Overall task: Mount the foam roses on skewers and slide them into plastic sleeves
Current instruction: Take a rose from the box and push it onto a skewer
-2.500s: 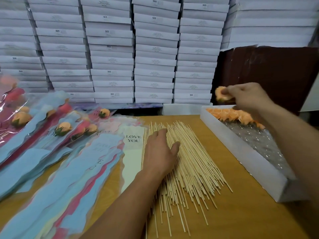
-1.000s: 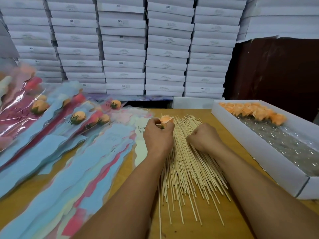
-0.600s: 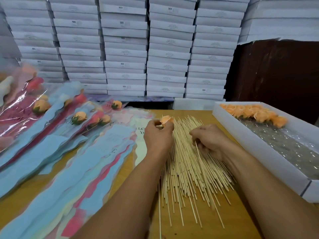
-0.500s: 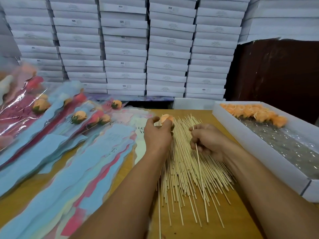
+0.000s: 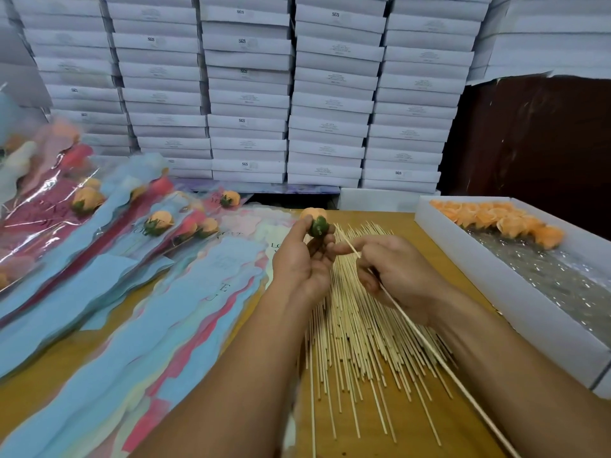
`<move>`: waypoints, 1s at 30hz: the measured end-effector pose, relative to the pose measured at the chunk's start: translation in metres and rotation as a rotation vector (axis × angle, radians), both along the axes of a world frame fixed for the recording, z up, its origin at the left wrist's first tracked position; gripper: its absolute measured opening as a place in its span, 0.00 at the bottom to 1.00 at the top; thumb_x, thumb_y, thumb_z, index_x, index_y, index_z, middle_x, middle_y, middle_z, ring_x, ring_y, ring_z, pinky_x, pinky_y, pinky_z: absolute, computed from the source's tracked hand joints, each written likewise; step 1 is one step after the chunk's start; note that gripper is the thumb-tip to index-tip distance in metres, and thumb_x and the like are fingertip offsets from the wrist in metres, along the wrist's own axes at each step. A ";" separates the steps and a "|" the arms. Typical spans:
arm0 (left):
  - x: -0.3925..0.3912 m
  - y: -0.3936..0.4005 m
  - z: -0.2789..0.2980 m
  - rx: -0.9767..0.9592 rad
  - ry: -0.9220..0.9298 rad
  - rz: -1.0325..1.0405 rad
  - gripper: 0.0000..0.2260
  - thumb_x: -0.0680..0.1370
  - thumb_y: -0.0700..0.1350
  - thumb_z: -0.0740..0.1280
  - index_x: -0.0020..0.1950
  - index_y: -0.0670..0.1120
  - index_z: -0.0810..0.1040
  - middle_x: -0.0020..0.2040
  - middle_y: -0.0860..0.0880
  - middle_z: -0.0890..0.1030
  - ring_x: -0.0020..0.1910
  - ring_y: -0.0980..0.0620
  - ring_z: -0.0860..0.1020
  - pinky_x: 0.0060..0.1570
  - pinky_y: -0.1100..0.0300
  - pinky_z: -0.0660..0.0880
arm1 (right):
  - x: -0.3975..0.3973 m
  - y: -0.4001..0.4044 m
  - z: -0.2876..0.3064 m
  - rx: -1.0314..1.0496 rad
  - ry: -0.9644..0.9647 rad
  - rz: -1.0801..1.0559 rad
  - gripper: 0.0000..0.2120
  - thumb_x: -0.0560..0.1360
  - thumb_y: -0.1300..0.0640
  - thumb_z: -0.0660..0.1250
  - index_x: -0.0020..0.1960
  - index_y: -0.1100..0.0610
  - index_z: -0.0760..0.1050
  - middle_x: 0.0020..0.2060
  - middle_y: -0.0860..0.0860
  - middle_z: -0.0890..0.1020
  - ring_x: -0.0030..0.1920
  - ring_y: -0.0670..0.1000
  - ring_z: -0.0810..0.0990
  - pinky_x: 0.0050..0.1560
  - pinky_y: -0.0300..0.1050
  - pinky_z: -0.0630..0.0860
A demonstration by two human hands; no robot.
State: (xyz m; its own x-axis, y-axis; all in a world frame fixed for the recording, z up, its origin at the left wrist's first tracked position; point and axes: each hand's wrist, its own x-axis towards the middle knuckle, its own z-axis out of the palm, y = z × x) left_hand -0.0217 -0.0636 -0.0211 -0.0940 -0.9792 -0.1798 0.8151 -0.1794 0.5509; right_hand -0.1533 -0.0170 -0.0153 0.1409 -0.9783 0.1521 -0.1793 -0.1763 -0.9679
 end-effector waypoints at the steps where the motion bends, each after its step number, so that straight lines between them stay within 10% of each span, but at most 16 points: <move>1: 0.001 0.000 0.001 0.008 0.018 0.002 0.08 0.80 0.43 0.67 0.51 0.38 0.77 0.33 0.42 0.80 0.32 0.51 0.76 0.32 0.63 0.76 | 0.001 0.001 0.000 -0.019 0.005 0.015 0.19 0.80 0.66 0.54 0.60 0.56 0.80 0.22 0.51 0.69 0.21 0.46 0.63 0.20 0.36 0.60; 6: 0.000 0.001 0.002 0.013 0.074 0.014 0.09 0.80 0.43 0.68 0.55 0.38 0.77 0.38 0.42 0.79 0.34 0.52 0.77 0.29 0.67 0.75 | 0.005 0.004 -0.002 -0.119 0.079 0.089 0.20 0.85 0.60 0.56 0.66 0.36 0.72 0.20 0.50 0.68 0.20 0.45 0.65 0.21 0.36 0.64; 30: -0.003 0.000 -0.001 -0.072 0.066 0.065 0.16 0.79 0.39 0.69 0.65 0.36 0.76 0.48 0.39 0.80 0.41 0.49 0.81 0.46 0.58 0.79 | 0.006 0.000 -0.009 -0.216 0.173 0.122 0.26 0.84 0.56 0.56 0.59 0.21 0.68 0.21 0.51 0.72 0.22 0.45 0.68 0.26 0.35 0.69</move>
